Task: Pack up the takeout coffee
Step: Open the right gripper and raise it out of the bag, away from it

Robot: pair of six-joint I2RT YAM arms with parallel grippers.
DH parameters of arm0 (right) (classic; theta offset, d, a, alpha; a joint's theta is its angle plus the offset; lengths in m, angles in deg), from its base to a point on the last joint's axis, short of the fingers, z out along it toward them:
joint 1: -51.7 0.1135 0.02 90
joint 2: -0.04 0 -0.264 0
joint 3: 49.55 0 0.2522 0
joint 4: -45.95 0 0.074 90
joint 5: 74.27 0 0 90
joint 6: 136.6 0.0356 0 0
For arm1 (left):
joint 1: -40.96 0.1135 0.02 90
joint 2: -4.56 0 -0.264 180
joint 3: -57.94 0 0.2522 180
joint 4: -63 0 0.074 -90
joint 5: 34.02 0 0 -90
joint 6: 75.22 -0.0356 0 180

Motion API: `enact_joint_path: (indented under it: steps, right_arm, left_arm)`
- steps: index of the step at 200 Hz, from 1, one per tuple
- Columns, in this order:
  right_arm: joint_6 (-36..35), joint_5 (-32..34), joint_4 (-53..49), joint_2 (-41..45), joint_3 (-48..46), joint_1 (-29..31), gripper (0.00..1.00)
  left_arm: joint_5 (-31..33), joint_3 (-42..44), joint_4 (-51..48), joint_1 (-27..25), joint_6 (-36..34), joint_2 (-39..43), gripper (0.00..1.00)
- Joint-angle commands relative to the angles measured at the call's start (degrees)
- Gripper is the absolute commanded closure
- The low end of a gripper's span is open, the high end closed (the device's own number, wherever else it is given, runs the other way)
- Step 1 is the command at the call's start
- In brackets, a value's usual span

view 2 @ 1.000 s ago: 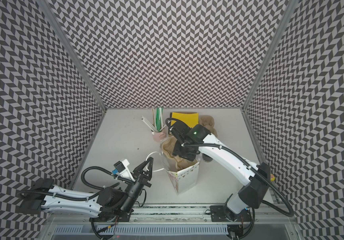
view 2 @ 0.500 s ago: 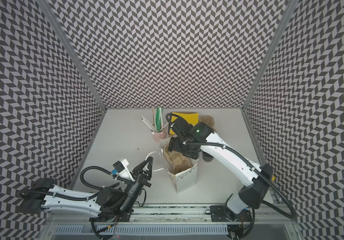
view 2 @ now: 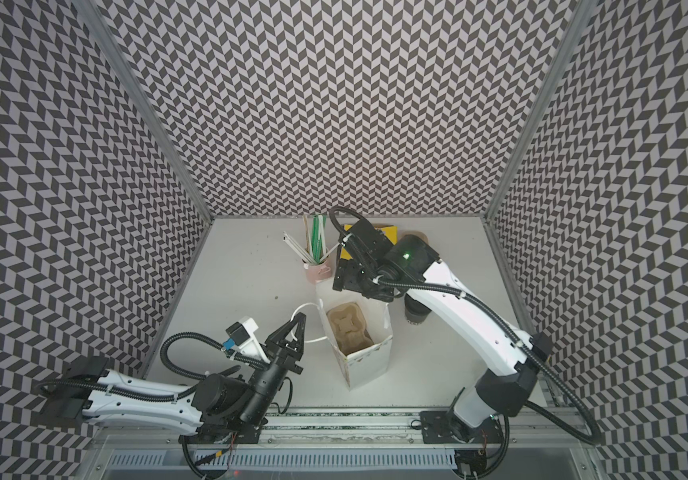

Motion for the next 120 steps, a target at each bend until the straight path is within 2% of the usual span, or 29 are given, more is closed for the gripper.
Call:
enact_joint_path:
  steps: [1,4,8,35,54,81,101,120]
  right_arm:
    - [-5.4,8.0,0.5,-1.2,6.7,1.0,0.07]
    - [-6.0,8.8,0.5,-1.3,7.7,0.9,0.06]
    - [-6.7,9.4,0.6,-1.3,8.8,1.0,0.00]
    - [-12.3,12.7,1.2,-1.7,16.7,1.0,0.01]
    - [-17.4,17.4,4.7,0.5,17.7,0.9,0.01]
    - [-21.3,24.6,12.3,7.6,8.3,0.7,0.01]
    - [-23.5,23.4,19.7,13.5,-1.4,-1.6,0.01]
    - [-22.2,21.6,21.5,17.0,-7.4,-5.4,0.01]
  left_arm:
    - [0.4,-2.0,0.7,-0.5,-1.0,-0.2,1.00]
    - [0.4,-2.0,0.5,-0.5,-1.0,-0.1,1.00]
    - [0.3,-1.8,0.3,-0.5,-0.8,0.1,1.00]
    - [-0.4,-1.3,-1.9,-0.3,-0.7,1.6,1.00]
    - [-2.9,-1.3,-4.4,0.5,-0.3,3.2,1.00]
    - [-9.0,-1.7,-13.7,4.9,5.8,6.9,1.00]
    - [-16.0,-1.5,-21.4,10.9,12.6,10.4,1.00]
    - [-21.2,-1.6,-24.7,15.5,14.1,12.4,1.00]
